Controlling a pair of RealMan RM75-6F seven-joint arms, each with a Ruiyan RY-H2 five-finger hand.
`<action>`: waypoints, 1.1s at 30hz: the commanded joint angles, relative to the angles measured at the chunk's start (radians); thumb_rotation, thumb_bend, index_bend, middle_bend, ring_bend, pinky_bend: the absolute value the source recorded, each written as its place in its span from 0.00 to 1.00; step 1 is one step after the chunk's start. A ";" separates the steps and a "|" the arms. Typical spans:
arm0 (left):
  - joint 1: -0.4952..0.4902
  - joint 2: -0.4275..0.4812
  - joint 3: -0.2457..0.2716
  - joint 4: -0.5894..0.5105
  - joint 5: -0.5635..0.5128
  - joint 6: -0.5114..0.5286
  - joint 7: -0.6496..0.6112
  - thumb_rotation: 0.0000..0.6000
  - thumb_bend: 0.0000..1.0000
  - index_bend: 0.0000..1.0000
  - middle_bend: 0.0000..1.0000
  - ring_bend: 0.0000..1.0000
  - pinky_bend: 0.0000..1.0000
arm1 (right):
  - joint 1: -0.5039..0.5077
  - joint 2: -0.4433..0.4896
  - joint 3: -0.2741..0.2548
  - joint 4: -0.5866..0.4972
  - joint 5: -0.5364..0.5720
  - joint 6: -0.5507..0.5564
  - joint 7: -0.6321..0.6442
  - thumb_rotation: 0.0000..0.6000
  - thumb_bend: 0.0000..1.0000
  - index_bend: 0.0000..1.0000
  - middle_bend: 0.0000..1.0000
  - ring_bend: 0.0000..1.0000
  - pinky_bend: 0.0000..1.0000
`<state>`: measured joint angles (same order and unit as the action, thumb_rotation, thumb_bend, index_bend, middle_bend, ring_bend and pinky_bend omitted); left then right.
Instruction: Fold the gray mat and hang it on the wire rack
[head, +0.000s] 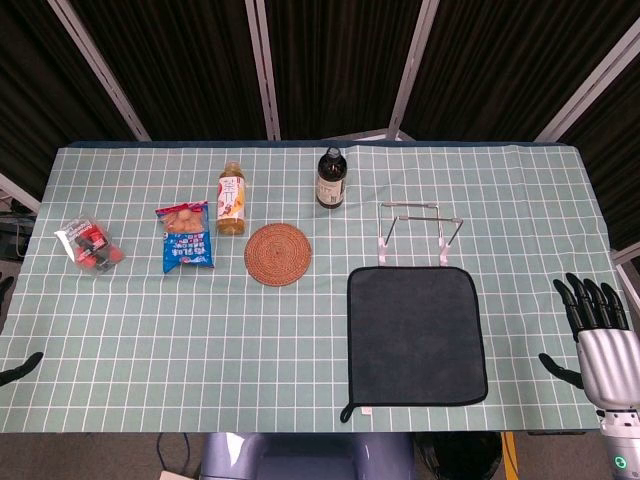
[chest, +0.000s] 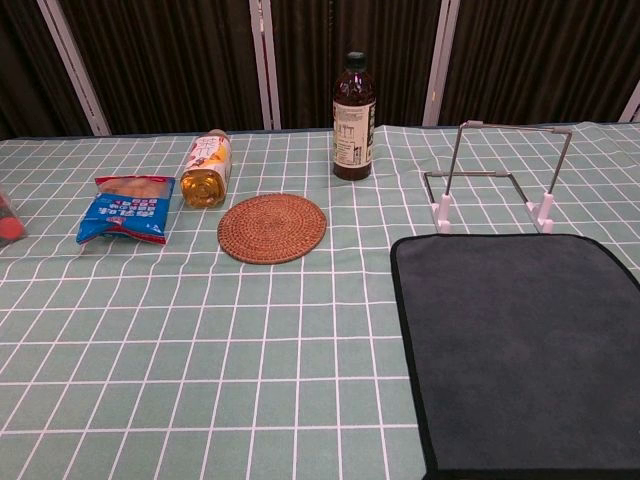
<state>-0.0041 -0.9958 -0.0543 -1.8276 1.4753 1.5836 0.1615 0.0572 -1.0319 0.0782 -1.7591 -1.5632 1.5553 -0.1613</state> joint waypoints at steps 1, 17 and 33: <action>-0.001 -0.001 -0.001 0.001 -0.003 -0.003 0.001 1.00 0.00 0.00 0.00 0.00 0.00 | 0.001 -0.001 -0.003 0.000 0.000 -0.004 -0.005 1.00 0.00 0.00 0.00 0.00 0.00; -0.032 0.001 -0.025 0.015 -0.052 -0.050 0.012 1.00 0.00 0.00 0.00 0.00 0.00 | 0.113 -0.066 -0.179 0.076 -0.235 -0.277 0.020 1.00 0.00 0.27 0.00 0.00 0.00; -0.060 -0.035 -0.034 0.026 -0.103 -0.089 0.091 1.00 0.00 0.00 0.00 0.00 0.00 | 0.187 -0.308 -0.216 0.279 -0.354 -0.386 -0.112 1.00 0.14 0.34 0.00 0.00 0.00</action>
<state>-0.0636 -1.0304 -0.0882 -1.8024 1.3724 1.4949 0.2518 0.2369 -1.3213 -0.1390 -1.5005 -1.9117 1.1792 -0.2527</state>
